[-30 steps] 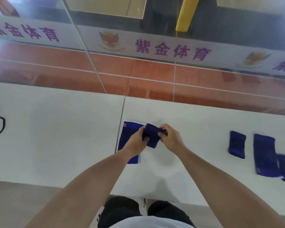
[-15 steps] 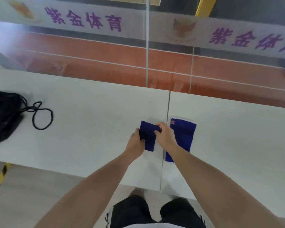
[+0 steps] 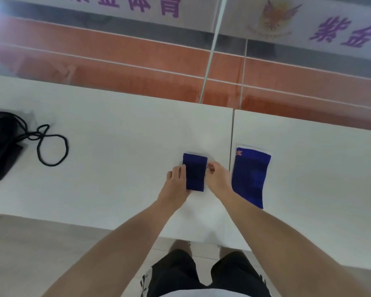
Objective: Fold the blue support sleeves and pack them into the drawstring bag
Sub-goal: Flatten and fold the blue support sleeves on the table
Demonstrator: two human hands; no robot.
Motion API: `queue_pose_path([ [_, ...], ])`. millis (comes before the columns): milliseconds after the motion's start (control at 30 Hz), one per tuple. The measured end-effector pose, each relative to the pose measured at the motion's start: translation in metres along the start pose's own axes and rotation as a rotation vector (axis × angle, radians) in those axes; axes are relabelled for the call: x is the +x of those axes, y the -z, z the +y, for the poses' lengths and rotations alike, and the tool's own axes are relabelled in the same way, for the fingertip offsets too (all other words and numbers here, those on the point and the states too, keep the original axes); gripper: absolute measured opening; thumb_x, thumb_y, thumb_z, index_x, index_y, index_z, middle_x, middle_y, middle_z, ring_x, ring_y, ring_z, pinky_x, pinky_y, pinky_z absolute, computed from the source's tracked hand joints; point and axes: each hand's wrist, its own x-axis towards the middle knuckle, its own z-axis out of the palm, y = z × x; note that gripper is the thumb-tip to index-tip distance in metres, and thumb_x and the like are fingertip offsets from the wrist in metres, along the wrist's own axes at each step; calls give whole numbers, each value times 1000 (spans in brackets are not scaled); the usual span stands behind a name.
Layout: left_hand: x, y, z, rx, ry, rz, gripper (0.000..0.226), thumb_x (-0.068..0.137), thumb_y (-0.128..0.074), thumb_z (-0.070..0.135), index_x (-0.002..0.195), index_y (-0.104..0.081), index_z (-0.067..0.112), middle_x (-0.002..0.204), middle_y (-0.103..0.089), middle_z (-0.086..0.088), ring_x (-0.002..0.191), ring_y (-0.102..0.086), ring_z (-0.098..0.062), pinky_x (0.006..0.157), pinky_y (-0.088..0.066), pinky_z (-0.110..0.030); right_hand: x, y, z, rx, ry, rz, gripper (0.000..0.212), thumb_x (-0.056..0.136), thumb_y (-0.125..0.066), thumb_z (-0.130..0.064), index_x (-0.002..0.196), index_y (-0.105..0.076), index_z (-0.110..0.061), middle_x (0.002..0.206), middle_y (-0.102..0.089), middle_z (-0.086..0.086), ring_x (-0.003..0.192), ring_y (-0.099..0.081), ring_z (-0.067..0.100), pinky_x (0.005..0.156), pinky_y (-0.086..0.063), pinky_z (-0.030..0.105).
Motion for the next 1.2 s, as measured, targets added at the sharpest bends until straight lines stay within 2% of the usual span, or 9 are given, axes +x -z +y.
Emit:
queue_pose_path([
  [133,-5,-2,-4,57,-56,-33,49,96,-50,25,141,-41,8,137,-42,-11,114,-46,-27,95,-42,-34,-4,2,1,6,-22,6,21,100,-50,-21,115,-63,-14,103,-68,2,92,-64,20,78,-50,29],
  [300,-13,25,6,7,-10,57,77,79,-70,46,140,-34,16,132,-42,-5,106,-46,-26,83,-54,-37,-13,28,2,-20,-3,41,12,99,-51,-21,96,-60,-14,87,-65,2,78,-63,20,70,-56,33],
  [433,-1,54,34,99,-79,46,35,94,-48,41,116,-56,15,113,-57,-1,105,-50,-24,86,-48,-35,-25,67,10,-68,16,56,15,98,-52,-25,86,-58,-18,78,-64,0,69,-62,17,63,-57,34],
  [500,7,64,64,160,-111,-3,28,99,-40,32,102,-60,14,102,-61,-3,97,-55,-24,77,-48,-35,-31,91,22,-129,7,37,20,98,-51,-28,80,-55,-20,75,-63,0,66,-60,16,58,-53,33],
  [600,17,73,121,84,-2,-152,38,100,-33,35,88,-64,15,90,-63,-2,81,-60,-23,66,-50,-35,-43,133,56,-197,-61,14,26,97,-43,-34,81,-55,-18,78,-62,1,69,-60,19,62,-53,35],
  [767,23,61,244,158,-21,-277,36,94,-32,32,72,-56,17,85,-64,-4,76,-59,-25,69,-49,-36,-75,224,143,-161,-155,72,24,90,-40,-35,83,-55,-17,91,-64,7,84,-64,29,69,-49,31],
  [867,18,46,323,166,-60,-267,31,90,-36,30,65,-49,16,80,-60,-7,75,-59,-29,64,-46,-35,-95,282,204,-138,-203,113,24,86,-41,-36,79,-53,-16,94,-66,12,81,-62,31,68,-45,32],
  [1000,16,25,427,203,-120,-267,24,89,-44,26,75,-55,10,92,-65,-15,77,-56,-32,67,-42,-32,-121,358,282,-106,-264,160,28,86,-41,-36,83,-56,-12,90,-63,9,82,-63,31,66,-46,32],
  [1200,25,-10,550,275,-255,-284,29,98,-40,17,107,-66,9,114,-66,-11,104,-63,-33,83,-52,-39,-153,445,377,-53,-335,239,22,88,-45,-34,84,-54,-14,87,-61,4,78,-61,25,65,-47,33],
])
